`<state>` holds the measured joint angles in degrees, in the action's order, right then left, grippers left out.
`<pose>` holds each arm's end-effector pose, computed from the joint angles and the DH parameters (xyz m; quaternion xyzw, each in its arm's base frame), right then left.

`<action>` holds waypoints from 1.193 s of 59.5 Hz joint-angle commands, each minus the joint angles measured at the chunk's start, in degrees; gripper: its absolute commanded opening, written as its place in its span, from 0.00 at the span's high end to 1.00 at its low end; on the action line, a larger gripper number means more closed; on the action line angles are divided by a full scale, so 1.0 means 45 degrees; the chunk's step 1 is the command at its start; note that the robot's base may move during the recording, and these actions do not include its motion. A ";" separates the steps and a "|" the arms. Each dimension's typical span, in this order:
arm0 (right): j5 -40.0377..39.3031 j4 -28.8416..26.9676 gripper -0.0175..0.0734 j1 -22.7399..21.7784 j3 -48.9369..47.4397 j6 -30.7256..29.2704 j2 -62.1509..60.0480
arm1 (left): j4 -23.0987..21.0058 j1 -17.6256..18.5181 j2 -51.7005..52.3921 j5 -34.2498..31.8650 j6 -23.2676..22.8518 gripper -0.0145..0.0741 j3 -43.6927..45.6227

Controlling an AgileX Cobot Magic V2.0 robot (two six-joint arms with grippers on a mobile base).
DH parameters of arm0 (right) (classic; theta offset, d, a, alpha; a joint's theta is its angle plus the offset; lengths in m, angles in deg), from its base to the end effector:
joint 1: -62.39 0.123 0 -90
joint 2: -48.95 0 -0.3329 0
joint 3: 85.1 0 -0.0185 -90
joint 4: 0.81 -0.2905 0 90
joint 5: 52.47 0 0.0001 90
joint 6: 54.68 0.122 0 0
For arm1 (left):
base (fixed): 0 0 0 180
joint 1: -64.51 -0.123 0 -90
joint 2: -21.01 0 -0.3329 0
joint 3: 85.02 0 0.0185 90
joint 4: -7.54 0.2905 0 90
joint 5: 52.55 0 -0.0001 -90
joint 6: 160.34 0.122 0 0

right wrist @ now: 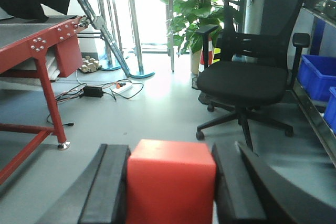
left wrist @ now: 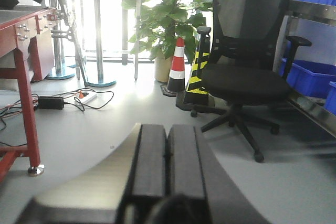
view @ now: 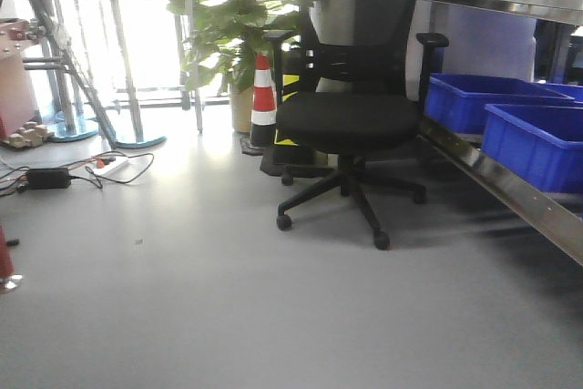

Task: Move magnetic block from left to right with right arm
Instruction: 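Drive the base forward toward the chair and plant, then turn the base toward the second carpeted table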

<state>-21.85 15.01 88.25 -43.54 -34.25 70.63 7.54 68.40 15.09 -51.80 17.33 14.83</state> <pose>0.0635 0.0119 0.3871 -0.0729 0.7209 0.1444 0.6739 0.0791 -0.0054 0.2024 0.0094 0.6872 -0.0394 0.7254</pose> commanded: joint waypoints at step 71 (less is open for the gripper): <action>-0.1147 0.0294 0.53 -0.0084 -0.0332 -0.0113 0.0183 | 0.0000 0.0084 0.0140 -0.1160 -0.0084 0.97 -0.0130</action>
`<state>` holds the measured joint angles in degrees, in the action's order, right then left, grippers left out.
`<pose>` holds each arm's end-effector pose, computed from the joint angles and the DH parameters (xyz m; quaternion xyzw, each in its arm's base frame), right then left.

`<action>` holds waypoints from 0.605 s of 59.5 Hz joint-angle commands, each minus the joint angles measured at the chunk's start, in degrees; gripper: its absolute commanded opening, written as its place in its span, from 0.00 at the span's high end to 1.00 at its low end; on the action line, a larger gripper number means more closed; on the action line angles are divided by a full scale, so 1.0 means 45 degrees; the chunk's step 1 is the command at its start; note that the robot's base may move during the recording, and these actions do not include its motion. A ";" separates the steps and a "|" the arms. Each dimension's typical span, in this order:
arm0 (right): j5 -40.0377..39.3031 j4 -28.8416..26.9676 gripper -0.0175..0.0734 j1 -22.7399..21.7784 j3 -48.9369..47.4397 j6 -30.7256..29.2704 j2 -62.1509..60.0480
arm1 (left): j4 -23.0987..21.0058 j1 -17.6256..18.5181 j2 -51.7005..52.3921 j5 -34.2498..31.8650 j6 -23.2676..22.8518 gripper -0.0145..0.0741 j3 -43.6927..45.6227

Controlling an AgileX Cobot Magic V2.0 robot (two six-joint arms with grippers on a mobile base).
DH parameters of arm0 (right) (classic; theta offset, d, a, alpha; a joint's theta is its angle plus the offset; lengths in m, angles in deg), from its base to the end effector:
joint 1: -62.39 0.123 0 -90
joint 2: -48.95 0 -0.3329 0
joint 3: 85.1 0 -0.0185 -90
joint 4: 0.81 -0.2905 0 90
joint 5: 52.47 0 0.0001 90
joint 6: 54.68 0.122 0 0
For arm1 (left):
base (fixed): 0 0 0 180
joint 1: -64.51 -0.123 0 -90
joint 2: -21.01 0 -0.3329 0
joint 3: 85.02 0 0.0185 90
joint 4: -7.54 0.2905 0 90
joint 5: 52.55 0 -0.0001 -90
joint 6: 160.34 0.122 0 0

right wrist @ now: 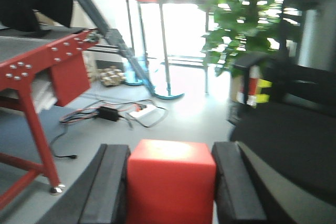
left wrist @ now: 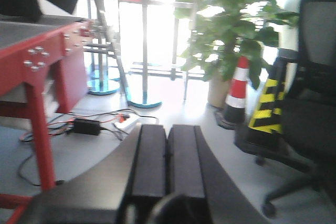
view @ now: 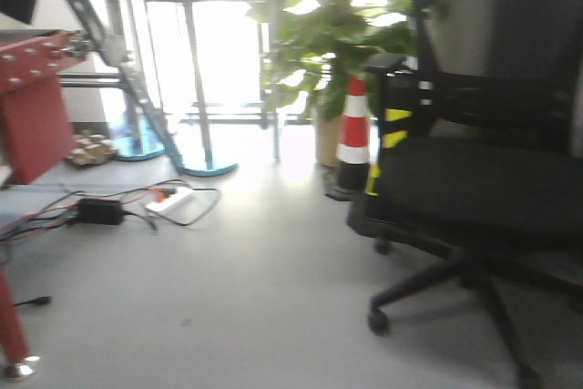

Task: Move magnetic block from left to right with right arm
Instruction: 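Turn the base toward the second carpeted table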

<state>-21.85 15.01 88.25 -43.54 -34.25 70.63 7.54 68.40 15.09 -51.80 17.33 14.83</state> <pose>0.0635 0.0119 0.3871 -0.0729 0.7209 0.1444 0.6739 0.0791 -0.0054 0.2024 0.0094 0.6872 -0.0394 0.7254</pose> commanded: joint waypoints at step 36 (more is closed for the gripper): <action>-0.1128 0.0294 0.53 -0.0084 -0.0332 -0.0113 0.0183 | 0.0000 0.0084 0.0140 -0.1160 -0.0084 0.97 -0.0130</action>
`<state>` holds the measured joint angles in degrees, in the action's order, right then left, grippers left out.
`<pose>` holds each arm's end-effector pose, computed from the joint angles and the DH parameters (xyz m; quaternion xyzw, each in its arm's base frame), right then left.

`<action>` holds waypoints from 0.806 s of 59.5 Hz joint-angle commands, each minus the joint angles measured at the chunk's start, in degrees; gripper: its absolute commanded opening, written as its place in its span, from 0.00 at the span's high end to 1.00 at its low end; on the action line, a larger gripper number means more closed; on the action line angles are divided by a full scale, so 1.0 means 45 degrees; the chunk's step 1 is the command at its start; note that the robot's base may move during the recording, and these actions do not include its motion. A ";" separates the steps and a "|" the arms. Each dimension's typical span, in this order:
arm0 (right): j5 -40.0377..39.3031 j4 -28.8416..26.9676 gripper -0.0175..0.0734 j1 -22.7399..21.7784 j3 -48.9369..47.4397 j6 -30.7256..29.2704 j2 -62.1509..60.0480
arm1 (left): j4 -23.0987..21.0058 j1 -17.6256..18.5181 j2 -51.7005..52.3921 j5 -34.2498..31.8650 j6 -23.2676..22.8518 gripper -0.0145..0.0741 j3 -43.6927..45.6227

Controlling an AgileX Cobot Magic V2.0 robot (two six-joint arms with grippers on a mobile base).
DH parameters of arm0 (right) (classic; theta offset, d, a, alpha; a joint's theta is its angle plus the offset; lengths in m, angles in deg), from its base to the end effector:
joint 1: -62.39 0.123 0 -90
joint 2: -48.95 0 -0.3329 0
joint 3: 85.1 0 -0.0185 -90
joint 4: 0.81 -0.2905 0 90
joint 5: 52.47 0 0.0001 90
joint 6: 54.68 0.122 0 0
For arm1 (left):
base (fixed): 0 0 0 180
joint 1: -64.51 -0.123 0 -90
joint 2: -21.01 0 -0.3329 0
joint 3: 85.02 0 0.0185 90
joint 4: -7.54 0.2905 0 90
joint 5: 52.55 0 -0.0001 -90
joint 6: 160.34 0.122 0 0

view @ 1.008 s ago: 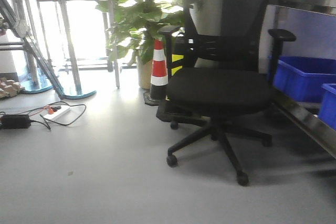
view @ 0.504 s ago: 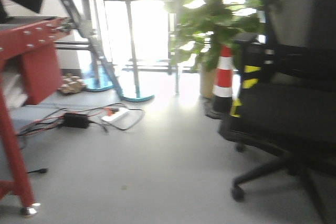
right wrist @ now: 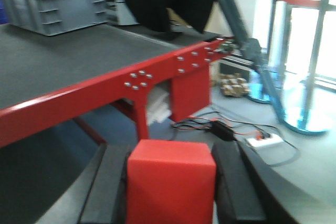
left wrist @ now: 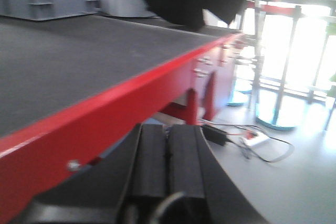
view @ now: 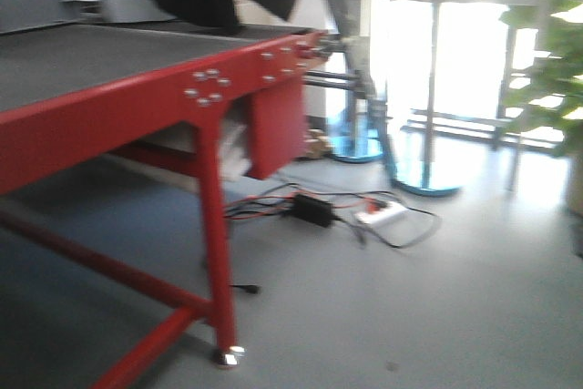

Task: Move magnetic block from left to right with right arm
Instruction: 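Turn the base toward the second carpeted table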

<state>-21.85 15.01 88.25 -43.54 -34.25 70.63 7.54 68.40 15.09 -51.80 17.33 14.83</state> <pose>0.0635 0.0119 0.3871 -0.0729 0.7209 0.1444 0.6739 0.0791 -0.0054 0.2024 0.0094 0.6872 -0.0394 0.7254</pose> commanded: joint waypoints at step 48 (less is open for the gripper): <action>-0.1128 0.0294 0.53 -0.0084 -0.0332 -0.0113 0.0183 | 0.0000 0.0084 0.0140 -0.1160 -0.0084 0.97 -0.0130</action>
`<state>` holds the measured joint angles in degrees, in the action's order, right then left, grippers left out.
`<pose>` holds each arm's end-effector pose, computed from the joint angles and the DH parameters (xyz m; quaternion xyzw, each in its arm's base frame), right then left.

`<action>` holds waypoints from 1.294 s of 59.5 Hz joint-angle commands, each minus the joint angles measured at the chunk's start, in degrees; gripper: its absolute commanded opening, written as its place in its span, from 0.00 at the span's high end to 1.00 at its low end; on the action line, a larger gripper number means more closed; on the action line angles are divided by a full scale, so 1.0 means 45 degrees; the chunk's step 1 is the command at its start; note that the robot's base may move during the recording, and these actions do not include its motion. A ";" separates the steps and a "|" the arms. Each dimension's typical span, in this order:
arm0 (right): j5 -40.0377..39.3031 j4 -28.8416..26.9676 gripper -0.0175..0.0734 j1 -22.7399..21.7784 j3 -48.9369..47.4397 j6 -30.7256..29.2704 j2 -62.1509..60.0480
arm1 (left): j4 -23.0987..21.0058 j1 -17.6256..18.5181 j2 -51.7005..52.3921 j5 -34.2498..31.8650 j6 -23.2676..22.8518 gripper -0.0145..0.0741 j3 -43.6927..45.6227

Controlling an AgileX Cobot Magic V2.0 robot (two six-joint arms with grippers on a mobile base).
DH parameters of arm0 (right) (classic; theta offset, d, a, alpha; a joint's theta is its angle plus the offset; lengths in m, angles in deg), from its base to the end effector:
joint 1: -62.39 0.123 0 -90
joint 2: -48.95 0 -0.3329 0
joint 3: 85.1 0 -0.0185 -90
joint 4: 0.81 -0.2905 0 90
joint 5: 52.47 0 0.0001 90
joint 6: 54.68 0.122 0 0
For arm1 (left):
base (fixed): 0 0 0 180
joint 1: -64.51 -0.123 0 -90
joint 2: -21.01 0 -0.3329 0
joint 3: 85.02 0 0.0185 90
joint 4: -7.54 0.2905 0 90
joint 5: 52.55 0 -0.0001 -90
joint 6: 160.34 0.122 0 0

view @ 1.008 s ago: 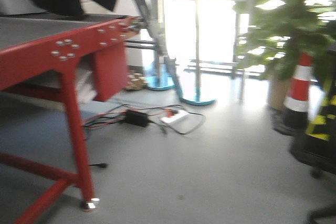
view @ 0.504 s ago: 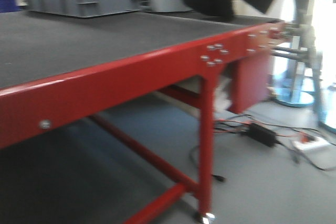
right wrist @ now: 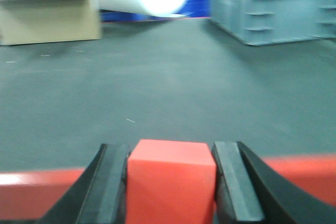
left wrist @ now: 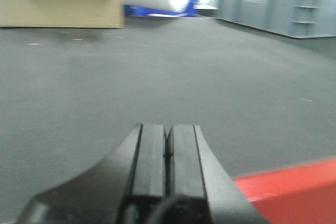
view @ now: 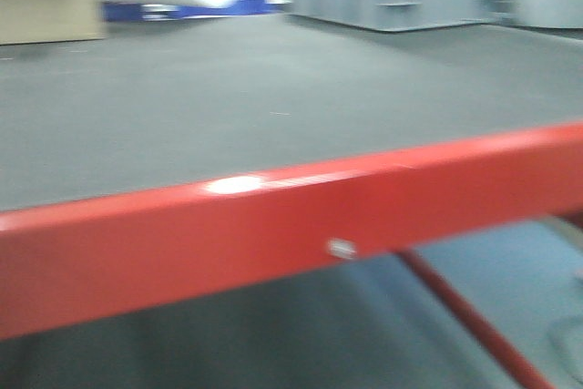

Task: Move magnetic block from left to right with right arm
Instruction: 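Turn the base toward the second carpeted table, then stop at the second table holding the red cube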

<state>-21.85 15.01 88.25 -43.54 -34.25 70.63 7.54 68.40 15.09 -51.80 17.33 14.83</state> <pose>0.0635 0.0119 0.3871 -0.0729 0.7209 0.1444 0.6739 0.0791 -0.0054 0.2024 0.0094 0.6872 -0.0394 0.7254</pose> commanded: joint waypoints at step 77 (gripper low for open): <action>-0.1128 0.0294 0.53 -0.0084 -0.0332 -0.0113 0.0183 | 0.0000 0.0084 0.0140 -0.1160 -0.0084 0.97 -0.0130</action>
<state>-21.85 15.01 88.25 -43.54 -34.25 70.63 7.54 68.40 15.09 -51.80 17.33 14.83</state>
